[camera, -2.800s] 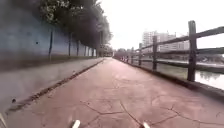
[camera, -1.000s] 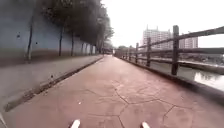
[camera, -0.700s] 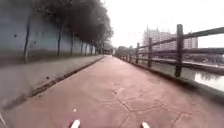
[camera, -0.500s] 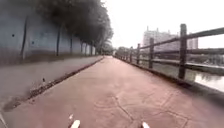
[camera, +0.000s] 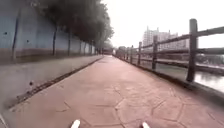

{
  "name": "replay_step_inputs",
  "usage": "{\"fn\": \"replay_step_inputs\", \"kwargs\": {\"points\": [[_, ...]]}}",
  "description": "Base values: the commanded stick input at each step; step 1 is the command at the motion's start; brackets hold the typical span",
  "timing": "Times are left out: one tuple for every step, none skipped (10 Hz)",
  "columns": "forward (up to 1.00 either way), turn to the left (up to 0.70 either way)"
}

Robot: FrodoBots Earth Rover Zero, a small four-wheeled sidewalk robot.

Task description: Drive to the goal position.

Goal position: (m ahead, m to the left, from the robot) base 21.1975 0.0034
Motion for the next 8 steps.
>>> {"fn": "replay_step_inputs", "kwargs": {"points": [[0.7,0.0],[0.7,0.0],[0.7,0.0],[0.7,0.0],[0.7,0.0],[0.7,0.0],[0.7,0.0],[0.7,0.0]]}}
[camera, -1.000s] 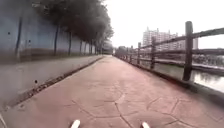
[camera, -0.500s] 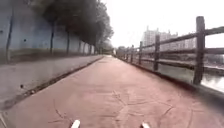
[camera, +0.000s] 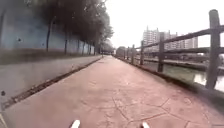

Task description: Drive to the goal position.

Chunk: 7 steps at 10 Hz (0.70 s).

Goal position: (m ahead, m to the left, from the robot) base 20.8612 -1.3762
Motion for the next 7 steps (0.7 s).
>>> {"fn": "replay_step_inputs", "kwargs": {"points": [[0.7,0.0],[0.7,0.0],[0.7,0.35],[0.7,0.33],[0.7,0.14],[0.7,0.0],[0.7,0.0]]}}
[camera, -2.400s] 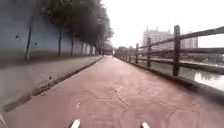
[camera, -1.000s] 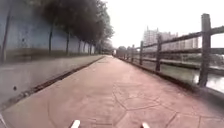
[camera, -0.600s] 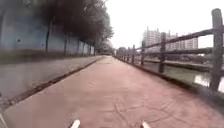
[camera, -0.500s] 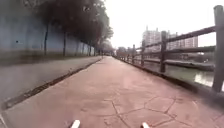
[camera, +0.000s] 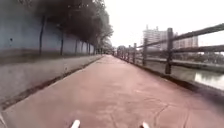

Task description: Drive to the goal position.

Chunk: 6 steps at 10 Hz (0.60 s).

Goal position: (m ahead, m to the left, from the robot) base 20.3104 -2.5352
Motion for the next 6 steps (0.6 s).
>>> {"fn": "replay_step_inputs", "kwargs": {"points": [[0.7,0.0],[0.7,0.0],[0.7,0.0],[0.7,0.0],[0.7,0.0],[0.7,0.0]]}}
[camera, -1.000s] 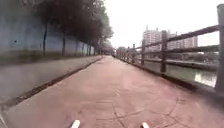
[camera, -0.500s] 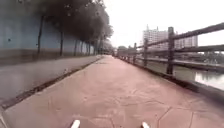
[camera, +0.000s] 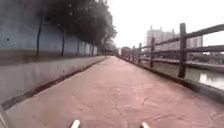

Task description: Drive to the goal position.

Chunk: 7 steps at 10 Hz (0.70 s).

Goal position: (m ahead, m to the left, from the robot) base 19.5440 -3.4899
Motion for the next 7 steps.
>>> {"fn": "replay_step_inputs", "kwargs": {"points": [[0.7,0.0],[0.7,0.0],[0.7,0.0],[0.7,0.01],[0.7,0.02],[0.7,0.02],[0.7,0.02]]}}
